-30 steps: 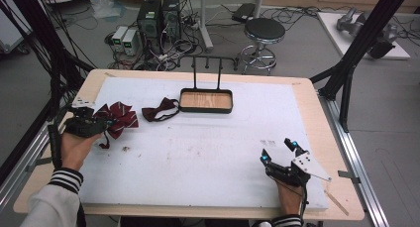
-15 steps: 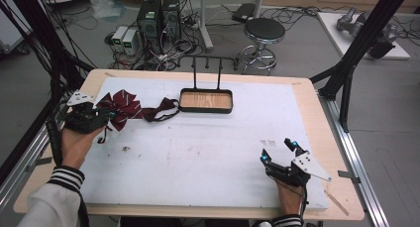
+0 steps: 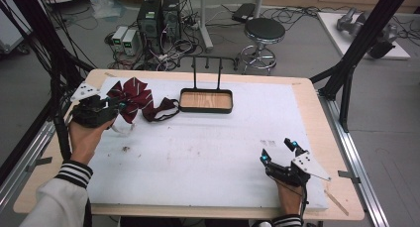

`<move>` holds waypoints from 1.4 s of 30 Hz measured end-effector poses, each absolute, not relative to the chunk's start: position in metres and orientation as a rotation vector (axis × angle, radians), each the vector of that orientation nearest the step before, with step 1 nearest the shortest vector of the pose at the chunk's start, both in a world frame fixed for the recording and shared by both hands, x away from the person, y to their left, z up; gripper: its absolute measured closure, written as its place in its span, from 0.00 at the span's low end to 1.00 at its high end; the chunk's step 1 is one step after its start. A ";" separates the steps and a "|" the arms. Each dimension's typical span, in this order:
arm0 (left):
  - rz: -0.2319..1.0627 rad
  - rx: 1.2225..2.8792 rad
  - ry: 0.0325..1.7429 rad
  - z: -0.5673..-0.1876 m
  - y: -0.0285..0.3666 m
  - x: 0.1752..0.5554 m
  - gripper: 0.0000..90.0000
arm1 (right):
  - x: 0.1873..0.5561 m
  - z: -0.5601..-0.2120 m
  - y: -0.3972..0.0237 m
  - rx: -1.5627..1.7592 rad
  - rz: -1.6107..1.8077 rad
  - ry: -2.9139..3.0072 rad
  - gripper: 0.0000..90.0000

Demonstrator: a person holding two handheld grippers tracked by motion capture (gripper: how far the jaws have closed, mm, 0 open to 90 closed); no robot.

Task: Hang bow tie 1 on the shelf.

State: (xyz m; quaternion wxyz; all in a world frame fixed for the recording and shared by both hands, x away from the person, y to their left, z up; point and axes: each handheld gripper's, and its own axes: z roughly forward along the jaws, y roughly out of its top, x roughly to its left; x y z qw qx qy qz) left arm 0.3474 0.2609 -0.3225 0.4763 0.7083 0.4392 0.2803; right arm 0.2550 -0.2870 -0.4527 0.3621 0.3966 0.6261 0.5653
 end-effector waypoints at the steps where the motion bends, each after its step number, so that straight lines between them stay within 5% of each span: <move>1: 0.687 1.729 1.067 -0.321 0.258 0.348 0.77 | 0.255 -0.453 -0.287 1.021 1.455 1.613 0.12; 42: 0.606 1.687 0.872 -0.281 0.182 0.399 0.78 | 0.255 -0.453 -0.287 1.018 1.451 1.609 0.12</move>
